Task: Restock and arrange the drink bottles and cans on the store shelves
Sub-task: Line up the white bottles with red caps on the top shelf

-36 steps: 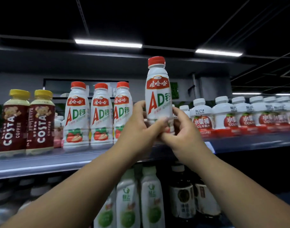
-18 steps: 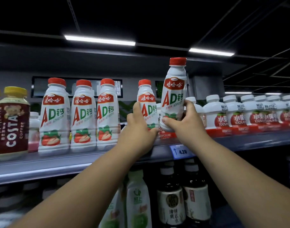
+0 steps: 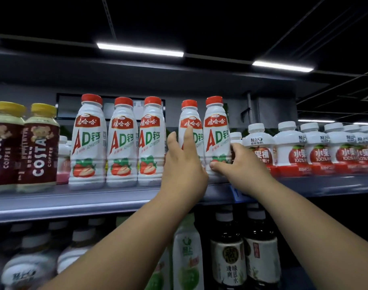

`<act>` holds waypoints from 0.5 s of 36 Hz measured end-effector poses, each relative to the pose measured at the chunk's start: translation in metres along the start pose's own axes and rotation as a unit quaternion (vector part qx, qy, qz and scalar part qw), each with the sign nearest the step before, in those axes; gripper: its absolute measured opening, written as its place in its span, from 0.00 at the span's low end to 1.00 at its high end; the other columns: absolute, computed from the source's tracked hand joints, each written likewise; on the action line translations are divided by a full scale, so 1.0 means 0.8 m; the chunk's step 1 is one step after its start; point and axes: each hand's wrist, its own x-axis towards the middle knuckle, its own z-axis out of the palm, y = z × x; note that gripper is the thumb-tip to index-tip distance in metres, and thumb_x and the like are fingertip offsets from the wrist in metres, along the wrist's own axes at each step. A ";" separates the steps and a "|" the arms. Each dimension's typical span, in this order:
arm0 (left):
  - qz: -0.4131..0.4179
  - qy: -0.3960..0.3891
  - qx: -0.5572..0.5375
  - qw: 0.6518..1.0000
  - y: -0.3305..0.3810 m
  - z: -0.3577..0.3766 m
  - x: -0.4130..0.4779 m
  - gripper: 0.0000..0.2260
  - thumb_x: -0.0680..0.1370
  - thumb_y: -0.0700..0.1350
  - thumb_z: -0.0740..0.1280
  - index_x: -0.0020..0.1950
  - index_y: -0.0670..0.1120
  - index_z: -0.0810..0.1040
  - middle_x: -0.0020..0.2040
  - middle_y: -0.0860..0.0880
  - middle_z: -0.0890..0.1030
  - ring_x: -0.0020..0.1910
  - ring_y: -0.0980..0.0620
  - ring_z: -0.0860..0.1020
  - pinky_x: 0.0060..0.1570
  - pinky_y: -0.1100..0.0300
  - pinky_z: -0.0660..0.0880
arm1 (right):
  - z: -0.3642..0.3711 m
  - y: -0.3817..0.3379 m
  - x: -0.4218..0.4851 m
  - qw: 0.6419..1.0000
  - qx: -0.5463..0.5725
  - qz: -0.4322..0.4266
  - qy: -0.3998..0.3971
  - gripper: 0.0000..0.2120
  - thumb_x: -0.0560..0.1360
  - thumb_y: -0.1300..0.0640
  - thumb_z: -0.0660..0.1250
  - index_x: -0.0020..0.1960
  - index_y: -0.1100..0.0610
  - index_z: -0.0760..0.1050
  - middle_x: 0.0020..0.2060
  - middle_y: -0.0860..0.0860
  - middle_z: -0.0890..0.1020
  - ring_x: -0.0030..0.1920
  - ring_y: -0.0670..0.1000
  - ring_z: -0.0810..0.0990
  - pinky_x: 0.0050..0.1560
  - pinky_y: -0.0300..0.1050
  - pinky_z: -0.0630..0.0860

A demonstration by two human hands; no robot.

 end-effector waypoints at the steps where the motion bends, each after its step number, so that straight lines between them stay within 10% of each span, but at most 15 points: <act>1: 0.003 -0.003 0.006 1.000 0.001 -0.001 -0.001 0.39 0.77 0.42 0.66 0.80 0.52 0.45 0.78 0.42 0.45 0.75 0.37 0.59 0.72 0.45 0.64 | 0.000 -0.002 0.000 1.000 -0.006 0.004 -0.003 0.27 0.67 0.39 0.74 0.62 0.48 0.74 0.55 0.43 0.83 0.54 0.49 0.82 0.58 0.54 0.79; 11: 0.141 0.060 0.175 0.973 -0.040 -0.058 -0.023 0.31 0.74 0.56 0.62 0.75 0.52 0.62 0.76 0.45 0.62 0.75 0.44 0.59 0.75 0.52 0.52 | 0.005 -0.013 -0.003 0.995 -0.091 0.034 0.006 0.25 0.69 0.35 0.68 0.59 0.48 0.72 0.53 0.48 0.82 0.50 0.55 0.80 0.52 0.52 0.79; 18: 0.087 0.037 0.260 0.961 -0.077 -0.085 -0.019 0.31 0.72 0.63 0.54 0.74 0.56 0.65 0.79 0.44 0.57 0.80 0.41 0.50 0.76 0.45 0.44 | 0.021 -0.032 -0.006 0.993 -0.110 0.047 0.016 0.23 0.71 0.36 0.64 0.58 0.51 0.71 0.51 0.51 0.81 0.49 0.58 0.79 0.52 0.52 0.77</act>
